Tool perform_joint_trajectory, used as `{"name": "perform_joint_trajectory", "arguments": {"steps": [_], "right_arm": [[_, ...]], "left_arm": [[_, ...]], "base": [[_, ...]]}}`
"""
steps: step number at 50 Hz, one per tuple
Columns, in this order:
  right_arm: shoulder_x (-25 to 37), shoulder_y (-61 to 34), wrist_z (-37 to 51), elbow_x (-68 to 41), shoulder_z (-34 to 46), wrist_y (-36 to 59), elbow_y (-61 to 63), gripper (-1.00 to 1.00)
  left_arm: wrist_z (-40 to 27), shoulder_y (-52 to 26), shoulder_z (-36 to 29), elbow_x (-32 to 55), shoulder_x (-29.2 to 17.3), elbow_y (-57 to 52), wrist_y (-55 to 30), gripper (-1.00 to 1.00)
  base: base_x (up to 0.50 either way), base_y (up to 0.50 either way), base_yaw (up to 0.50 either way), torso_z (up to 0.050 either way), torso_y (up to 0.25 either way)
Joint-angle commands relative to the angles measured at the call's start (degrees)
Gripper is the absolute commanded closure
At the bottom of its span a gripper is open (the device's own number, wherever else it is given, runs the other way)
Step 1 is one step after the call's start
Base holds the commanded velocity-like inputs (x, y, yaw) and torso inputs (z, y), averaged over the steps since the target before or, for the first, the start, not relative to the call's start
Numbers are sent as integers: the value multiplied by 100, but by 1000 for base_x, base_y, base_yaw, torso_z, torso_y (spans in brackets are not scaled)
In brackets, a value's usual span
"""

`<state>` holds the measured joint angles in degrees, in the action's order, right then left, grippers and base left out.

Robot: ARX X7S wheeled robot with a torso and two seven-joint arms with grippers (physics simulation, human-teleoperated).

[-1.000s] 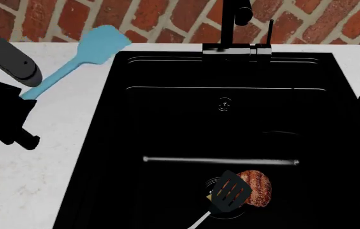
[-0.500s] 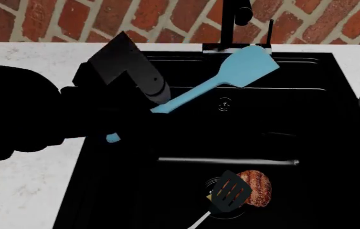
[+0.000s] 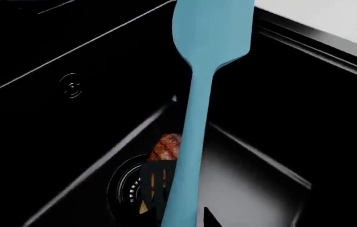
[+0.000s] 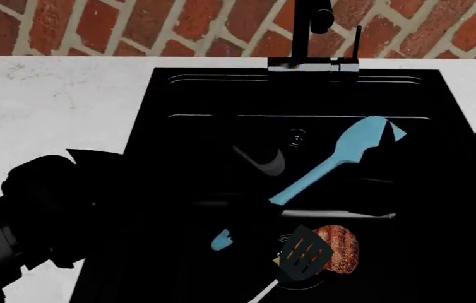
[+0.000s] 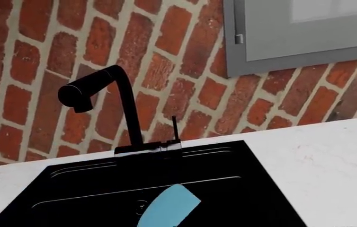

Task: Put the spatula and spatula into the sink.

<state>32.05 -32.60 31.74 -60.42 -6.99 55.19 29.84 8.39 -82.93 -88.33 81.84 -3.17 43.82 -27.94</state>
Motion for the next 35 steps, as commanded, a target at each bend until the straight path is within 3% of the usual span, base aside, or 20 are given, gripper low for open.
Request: {"name": "perform_joint_trajectory", "arguments": {"steps": [1,18,35], "right_arm": [[-60,41,-102,40,-207,-33,2,-100],[-39,98,-71,-3,-234,-63,38,-100],[2,130,6,-81,-267,-46,115,-100]], "left_arm": [[105,483,-185,126,316,337,182,100],[171,1267,-88,-1190,317,289,-173,100],[232,1655,-8,-1657,317,370,-249,100]], "base": [[0,0,0,0,0],[0,0,0,0,0],[-1,0,0,0,0]]}}
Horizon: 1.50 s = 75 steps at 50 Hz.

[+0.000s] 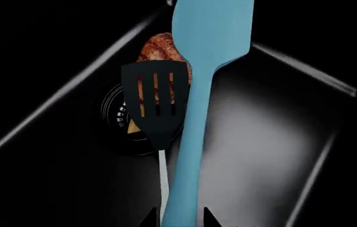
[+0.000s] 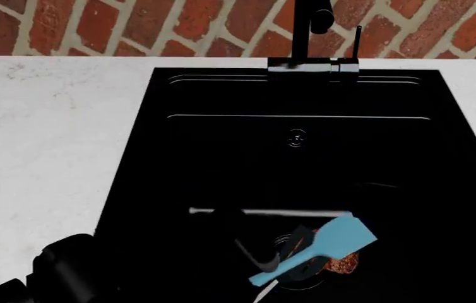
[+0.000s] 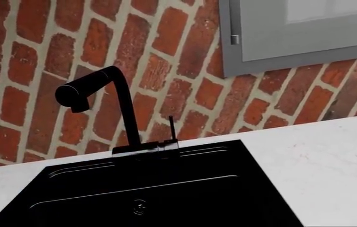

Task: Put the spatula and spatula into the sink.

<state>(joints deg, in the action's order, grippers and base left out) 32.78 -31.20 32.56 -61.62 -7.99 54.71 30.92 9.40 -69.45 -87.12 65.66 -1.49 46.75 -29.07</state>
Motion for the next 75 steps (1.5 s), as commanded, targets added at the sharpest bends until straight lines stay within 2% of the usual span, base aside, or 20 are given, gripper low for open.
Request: {"name": "perform_joint_trajectory", "arguments": {"steps": [1,2,15,24,32,41,46,50,59,64,69,75], "right_arm": [[-67,-8,-66,31,-176,5,9,-100],[-64,-9,-63,26,-178,6,11,-100],[-35,-85,-8,-57,-179,40,35,-100],[-29,-164,21,-89,-133,65,35,-100],[-8,-166,58,-162,-165,80,72,-100],[0,-160,35,-142,-143,47,65,-100],[8,-191,45,-148,-118,56,59,-100],[4,-166,48,-138,-110,39,70,-100],[81,-232,189,-335,-198,150,164,-100],[83,-221,201,-348,-194,141,193,-100],[99,-250,224,-382,-192,159,193,-100],[138,-233,285,-466,-245,187,254,-100]], "left_arm": [[143,293,-126,-26,149,62,-115,100],[136,286,-124,-8,149,68,-99,-100],[181,110,-131,42,149,-61,-52,-100],[-74,-532,-17,351,106,-515,-69,-100],[-921,-1188,327,707,-742,-2219,-454,-100],[-1411,-1603,328,668,-1213,-2939,-737,-100],[-1765,-1846,399,783,-1659,-3636,-949,-100],[-2211,-1982,391,852,-2136,-4435,-1158,-100],[-3451,-2378,922,1568,-3393,-6343,-1370,-100],[-4091,-2570,1316,2054,-4060,-7220,-1283,-100],[-4790,-2535,1799,2478,-4766,-7996,-792,-100],[-5700,-2403,2032,2519,-5456,-8696,-470,-100]], "base": [[0,0,0,0,0],[0,0,0,0,0],[-3,0,0,-1,0],[-1,1,0,0,0],[0,0,0,0,0],[0,0,0,0,0],[0,0,0,0,0],[0,0,0,0,0],[0,0,0,0,0],[0,0,0,0,0],[0,0,0,0,0],[0,0,0,0,0]]}}
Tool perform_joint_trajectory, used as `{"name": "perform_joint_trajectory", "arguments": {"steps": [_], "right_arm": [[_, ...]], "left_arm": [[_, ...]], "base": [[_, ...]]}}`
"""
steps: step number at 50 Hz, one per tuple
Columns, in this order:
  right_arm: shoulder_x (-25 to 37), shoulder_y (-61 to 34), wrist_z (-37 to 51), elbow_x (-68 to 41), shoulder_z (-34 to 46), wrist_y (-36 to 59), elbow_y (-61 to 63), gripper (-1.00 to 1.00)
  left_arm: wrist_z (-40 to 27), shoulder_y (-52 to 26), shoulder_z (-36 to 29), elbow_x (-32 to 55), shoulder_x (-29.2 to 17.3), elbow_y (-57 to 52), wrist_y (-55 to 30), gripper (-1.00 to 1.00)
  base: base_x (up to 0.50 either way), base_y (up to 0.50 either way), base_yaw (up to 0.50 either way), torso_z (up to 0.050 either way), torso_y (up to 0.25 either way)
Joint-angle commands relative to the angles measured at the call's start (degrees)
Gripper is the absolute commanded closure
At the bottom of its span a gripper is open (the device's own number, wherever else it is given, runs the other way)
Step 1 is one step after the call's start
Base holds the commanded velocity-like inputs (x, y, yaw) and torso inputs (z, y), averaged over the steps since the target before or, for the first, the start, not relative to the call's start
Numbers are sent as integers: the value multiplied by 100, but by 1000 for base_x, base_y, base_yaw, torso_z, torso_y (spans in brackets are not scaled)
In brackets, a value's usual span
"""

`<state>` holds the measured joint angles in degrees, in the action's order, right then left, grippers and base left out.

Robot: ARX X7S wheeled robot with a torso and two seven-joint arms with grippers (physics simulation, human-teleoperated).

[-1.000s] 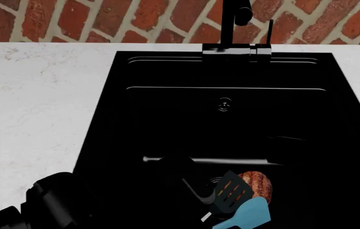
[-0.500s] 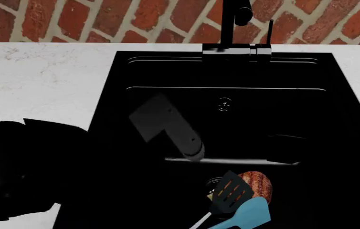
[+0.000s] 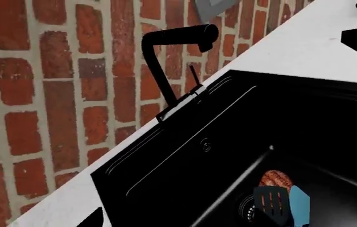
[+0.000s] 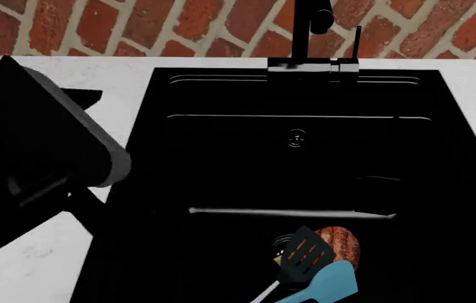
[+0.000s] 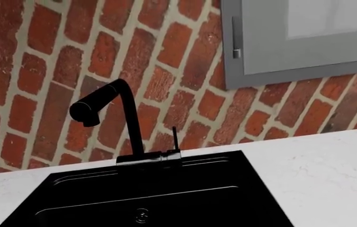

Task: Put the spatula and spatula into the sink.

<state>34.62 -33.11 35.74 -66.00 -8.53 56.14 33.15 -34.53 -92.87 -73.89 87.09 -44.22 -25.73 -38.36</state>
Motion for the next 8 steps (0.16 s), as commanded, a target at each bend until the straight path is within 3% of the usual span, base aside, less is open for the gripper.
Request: {"name": "perform_joint_trajectory", "arguments": {"steps": [1,8], "right_arm": [[-27,-68,11,-96,-220,80,43,-100],[2,-1,38,-157,-288,63,109,-100]], "left_arm": [[-1434,-61,780,424,-1336,-1537,539,-100],[-1635,306,1241,669,-2553,-2419,1587,-100]], "base": [[0,0,0,0,0],[0,0,0,0,0]]}}
